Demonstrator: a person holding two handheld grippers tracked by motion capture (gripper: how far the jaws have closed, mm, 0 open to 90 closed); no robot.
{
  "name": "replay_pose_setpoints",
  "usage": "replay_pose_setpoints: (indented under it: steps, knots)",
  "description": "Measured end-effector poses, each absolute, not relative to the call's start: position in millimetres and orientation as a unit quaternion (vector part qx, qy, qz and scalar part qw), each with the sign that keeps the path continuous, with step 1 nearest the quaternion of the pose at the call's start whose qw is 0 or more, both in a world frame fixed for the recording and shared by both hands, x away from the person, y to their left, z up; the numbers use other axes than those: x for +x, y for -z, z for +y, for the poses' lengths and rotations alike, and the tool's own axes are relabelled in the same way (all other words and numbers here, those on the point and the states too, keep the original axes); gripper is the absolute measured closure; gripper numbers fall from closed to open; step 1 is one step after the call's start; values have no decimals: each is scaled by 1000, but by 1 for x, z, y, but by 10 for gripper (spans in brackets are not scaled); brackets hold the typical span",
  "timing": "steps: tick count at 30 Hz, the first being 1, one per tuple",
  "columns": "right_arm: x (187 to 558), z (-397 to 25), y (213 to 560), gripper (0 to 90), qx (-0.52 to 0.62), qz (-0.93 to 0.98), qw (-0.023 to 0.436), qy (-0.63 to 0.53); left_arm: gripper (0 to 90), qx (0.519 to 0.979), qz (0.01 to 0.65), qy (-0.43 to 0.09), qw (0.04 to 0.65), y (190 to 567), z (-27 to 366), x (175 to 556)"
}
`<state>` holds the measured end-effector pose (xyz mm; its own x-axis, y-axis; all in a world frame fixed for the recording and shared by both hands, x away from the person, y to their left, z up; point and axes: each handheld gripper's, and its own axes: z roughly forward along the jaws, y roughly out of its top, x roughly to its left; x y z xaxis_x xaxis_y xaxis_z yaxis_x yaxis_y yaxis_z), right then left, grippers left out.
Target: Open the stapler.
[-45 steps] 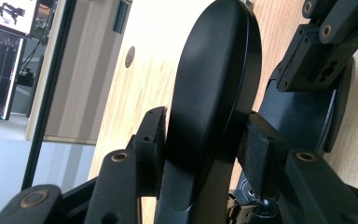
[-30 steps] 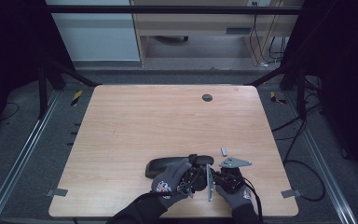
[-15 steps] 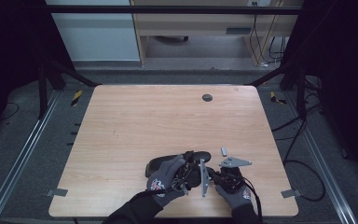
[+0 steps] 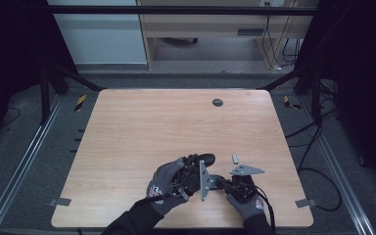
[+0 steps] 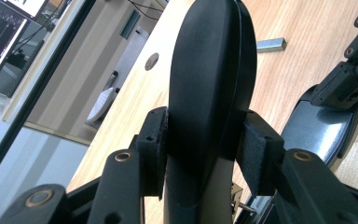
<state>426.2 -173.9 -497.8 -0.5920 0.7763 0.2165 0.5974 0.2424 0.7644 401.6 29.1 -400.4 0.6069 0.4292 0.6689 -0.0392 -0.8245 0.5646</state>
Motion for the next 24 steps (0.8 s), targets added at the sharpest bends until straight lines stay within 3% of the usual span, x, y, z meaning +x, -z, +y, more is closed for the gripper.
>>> replay_pose_setpoints:
  steps: [24]
  knots:
    - [426,-173,498,900,437,783,107,-429,572,843,154,-401,324,381,60,404]
